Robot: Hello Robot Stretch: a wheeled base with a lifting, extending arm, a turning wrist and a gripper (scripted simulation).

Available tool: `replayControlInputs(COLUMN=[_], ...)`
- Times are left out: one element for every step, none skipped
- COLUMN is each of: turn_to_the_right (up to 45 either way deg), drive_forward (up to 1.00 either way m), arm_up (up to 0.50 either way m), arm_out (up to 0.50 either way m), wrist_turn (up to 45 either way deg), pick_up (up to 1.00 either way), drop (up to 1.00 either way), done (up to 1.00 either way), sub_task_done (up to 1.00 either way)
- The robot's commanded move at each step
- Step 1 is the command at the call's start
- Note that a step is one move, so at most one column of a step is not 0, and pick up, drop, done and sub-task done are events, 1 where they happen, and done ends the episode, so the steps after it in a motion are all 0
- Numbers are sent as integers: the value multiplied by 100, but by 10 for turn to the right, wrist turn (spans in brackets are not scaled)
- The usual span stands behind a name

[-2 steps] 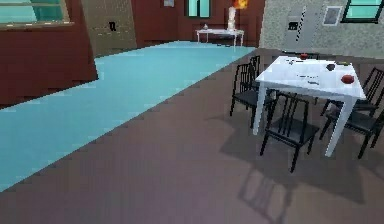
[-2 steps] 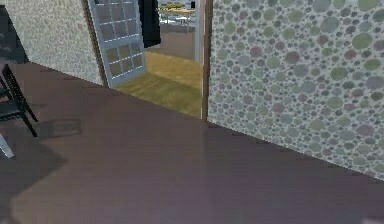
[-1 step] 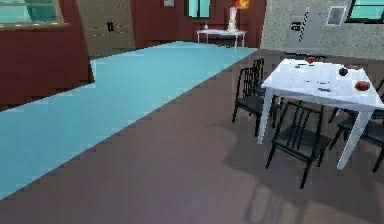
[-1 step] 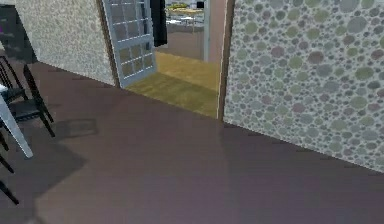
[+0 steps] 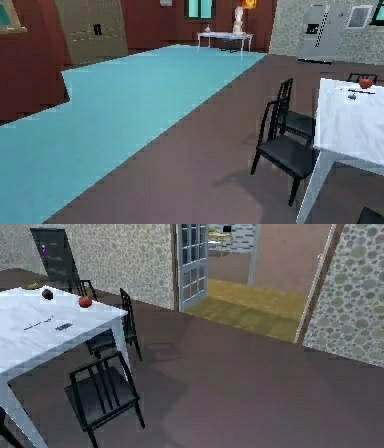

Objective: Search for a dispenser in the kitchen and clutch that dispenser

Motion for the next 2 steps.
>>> replayControlInputs(turn_to_the_right=[0, -30], drive_forward=[100, 0], arm_up=[0, 0], arm_out=[0, 0], wrist_turn=[0, 0], pick_up=[0, 0], drop=[0, 0], done=[0, 0], sub_task_done=[0, 0])
